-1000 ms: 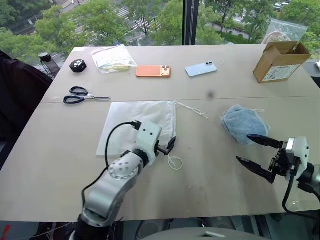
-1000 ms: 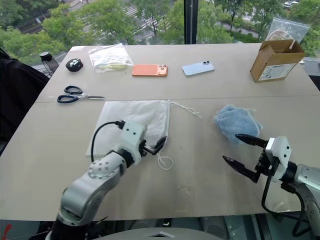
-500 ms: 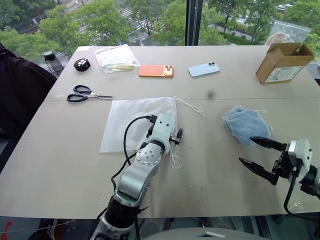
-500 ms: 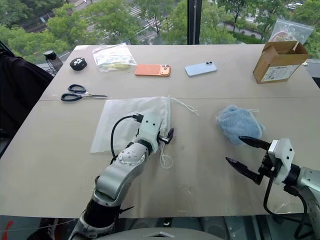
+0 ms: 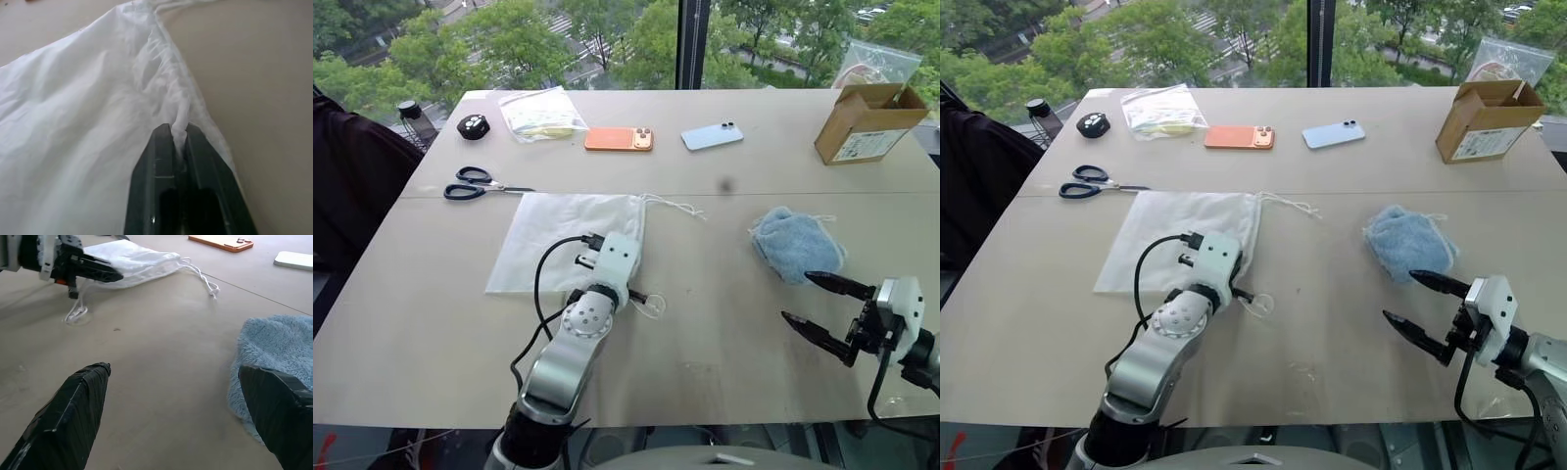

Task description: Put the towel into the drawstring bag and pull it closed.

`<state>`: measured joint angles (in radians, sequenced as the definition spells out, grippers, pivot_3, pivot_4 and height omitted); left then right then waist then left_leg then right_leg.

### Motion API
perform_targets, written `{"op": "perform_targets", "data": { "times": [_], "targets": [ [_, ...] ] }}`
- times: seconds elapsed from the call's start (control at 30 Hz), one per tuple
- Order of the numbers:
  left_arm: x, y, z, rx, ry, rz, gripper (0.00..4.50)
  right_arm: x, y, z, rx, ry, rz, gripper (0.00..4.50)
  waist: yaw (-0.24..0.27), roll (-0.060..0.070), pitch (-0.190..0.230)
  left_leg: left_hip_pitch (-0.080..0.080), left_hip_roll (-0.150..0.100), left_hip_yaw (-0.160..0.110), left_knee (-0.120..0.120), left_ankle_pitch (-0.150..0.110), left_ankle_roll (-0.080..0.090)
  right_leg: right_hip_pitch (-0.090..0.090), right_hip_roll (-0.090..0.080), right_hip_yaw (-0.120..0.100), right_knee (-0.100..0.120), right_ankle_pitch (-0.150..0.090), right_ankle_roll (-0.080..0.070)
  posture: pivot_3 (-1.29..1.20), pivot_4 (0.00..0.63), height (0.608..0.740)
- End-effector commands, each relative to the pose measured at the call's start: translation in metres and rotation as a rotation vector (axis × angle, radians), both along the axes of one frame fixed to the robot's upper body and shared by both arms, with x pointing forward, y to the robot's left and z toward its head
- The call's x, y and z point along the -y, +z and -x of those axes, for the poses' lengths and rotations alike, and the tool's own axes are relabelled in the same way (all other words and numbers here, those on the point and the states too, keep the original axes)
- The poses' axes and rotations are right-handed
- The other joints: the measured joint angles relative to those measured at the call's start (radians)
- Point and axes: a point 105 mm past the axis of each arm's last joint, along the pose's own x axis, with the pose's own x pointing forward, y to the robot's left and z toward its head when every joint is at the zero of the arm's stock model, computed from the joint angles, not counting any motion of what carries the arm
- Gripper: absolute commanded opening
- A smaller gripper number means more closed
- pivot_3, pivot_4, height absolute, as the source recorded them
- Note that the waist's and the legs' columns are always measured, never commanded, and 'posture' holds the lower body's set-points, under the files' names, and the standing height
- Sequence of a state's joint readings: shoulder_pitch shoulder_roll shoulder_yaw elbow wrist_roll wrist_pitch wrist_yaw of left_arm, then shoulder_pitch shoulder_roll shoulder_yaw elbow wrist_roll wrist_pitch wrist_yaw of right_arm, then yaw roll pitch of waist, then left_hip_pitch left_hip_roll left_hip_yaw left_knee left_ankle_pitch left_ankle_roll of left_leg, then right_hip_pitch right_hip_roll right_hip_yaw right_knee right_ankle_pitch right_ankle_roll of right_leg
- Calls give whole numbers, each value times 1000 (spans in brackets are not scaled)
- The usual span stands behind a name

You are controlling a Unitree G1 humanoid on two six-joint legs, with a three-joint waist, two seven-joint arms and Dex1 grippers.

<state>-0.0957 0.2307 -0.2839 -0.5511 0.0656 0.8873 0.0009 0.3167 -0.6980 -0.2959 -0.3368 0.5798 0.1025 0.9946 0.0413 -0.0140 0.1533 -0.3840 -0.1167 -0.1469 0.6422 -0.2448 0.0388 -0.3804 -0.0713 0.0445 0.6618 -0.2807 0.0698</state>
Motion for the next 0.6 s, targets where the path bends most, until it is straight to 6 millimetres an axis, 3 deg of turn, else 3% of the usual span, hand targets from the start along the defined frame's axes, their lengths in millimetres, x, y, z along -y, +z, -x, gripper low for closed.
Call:
{"op": "perform_targets", "data": {
  "times": [0.03, 0.17, 0.33, 0.6],
  "targets": [
    [-6, 32, 3, 156, -29, 47, 61, -1, 14, -3, 66, -7, -6, 4500, -1, 0, 0, 0, 0, 0, 0, 0, 0, 0, 0, 0, 0, 0, 0, 0, 150, 734],
    [-9, 57, 13, 331, -136, 36, 61, 2, 18, -16, 78, -72, -37, 4500, -3, 0, 0, 0, 0, 0, 0, 0, 0, 0, 0, 0, 0, 0, 0, 0, 150, 734],
    [-19, 65, 33, 438, -231, 32, 61, 10, 20, -45, 79, -223, -30, 4500, -1, 0, 0, 0, 0, 1, -1, 0, 0, 0, -1, 2, -1, 0, 0, 0, 150, 734],
    [-43, 78, 41, 509, -364, -43, 61, 20, 17, -84, 46, -404, 42, 4500, -2, 1, 0, -1, 0, 0, -1, 0, 0, -1, -1, 1, -1, 0, -1, 0, 150, 734]
  ]
}}
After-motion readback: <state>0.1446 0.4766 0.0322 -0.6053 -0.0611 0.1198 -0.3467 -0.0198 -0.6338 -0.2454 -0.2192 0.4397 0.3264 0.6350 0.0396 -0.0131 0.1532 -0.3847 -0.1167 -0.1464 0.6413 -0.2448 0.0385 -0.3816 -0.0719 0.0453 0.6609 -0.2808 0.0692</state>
